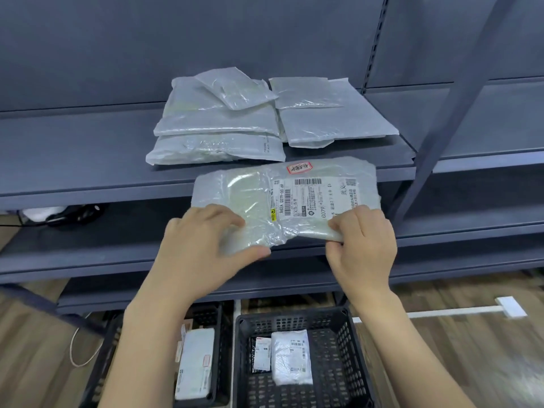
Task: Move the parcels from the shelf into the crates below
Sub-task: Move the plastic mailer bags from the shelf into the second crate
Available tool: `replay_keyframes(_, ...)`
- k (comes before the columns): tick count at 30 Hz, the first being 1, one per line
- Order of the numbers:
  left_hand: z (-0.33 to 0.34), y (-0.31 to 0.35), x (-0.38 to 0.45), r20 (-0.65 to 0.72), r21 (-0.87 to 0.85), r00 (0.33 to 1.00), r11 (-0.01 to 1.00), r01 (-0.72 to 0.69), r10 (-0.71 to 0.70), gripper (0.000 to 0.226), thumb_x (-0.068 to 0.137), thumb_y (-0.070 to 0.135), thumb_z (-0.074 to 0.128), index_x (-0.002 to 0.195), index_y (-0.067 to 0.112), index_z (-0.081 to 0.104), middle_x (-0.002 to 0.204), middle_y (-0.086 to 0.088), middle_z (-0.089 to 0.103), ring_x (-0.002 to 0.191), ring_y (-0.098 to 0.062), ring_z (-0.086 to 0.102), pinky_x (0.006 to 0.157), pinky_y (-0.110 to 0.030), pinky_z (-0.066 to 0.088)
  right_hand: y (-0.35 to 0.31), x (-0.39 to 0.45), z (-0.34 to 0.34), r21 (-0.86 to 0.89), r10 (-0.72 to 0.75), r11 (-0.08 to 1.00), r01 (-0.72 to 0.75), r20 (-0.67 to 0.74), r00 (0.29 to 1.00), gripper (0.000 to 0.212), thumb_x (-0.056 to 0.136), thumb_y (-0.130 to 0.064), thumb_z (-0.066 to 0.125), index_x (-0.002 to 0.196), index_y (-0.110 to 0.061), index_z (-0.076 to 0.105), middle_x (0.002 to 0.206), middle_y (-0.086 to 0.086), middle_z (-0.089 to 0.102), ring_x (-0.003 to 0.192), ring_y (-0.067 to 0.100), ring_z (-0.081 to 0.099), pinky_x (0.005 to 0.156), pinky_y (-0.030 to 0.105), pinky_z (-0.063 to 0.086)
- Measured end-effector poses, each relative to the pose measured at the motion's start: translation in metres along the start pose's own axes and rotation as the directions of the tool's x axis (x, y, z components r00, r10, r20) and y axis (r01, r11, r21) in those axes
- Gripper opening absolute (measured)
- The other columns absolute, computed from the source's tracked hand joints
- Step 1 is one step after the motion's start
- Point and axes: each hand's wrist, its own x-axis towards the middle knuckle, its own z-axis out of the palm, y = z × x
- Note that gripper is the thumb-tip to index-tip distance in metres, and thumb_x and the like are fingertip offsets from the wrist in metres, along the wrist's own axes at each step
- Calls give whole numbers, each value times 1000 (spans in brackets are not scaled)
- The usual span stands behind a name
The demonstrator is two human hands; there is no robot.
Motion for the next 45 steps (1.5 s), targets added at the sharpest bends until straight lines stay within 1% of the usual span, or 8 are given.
replay_keyframes(14,5,-3,-5,38,-128,999,992,-21,26,120,37,97,36,144,45,23,158,5,-3,142,-8,-13,117,-41,-1,5,-13,0,-3,21,1000,-21,-73,997,31,62,5,48,86,-15,46,67,13,56,68,22,34,58,30,25)
replay_keyframes(19,17,2,-1,-189,4,960,977,-212,209,68,59,35,85,121,20,62,129,-8,57,124,-28,47,111,-49,14,-1,-12,1,11,19,1000,-19,-70,997,36,59,6,51,87,-15,45,68,12,55,68,23,35,58,31,27)
replay_keyframes(22,30,22,-1,-246,12,926,957,-291,285,58,58,13,84,113,18,67,112,-5,65,102,-29,61,98,-41,29,-6,-8,0,36,19,999,-18,-31,999,39,56,7,54,87,-15,46,69,12,55,67,22,35,56,31,30)
replay_keyframes(27,31,31,2,-358,100,884,954,-283,300,37,66,3,64,98,19,73,97,-1,69,81,-27,63,71,-33,24,-6,-6,-3,72,-23,997,10,184,983,12,75,-17,57,84,-10,62,79,8,56,72,21,41,61,29,30)
replay_keyframes(31,15,12,1,-468,133,843,965,-228,264,34,78,8,45,92,18,74,96,1,70,81,-26,62,72,-32,23,6,-7,-11,240,-97,970,-39,528,844,59,84,-68,42,109,-19,64,108,-3,58,97,15,50,80,29,33)
replay_keyframes(36,1,-13,3,-463,45,857,971,-234,228,33,81,7,43,96,14,71,101,1,69,83,-17,58,76,-26,25,29,-7,-17,359,-12,910,-206,521,853,44,95,-29,30,127,-12,56,126,-8,52,118,13,47,101,26,33)
replay_keyframes(42,11,-20,0,-440,-166,886,956,-241,146,25,80,-8,54,96,8,66,99,3,63,87,-16,59,75,-31,47,45,-8,-13,255,196,881,-398,569,799,46,91,-9,55,135,-16,45,134,-6,48,123,10,43,99,18,33)
replay_keyframes(45,14,-22,1,-420,-240,899,940,-244,126,34,75,-20,56,94,7,65,96,6,59,87,-8,54,77,-19,44,40,-8,-14,319,246,791,-522,616,748,51,89,-16,61,136,-23,42,131,-15,49,118,4,46,80,4,39)
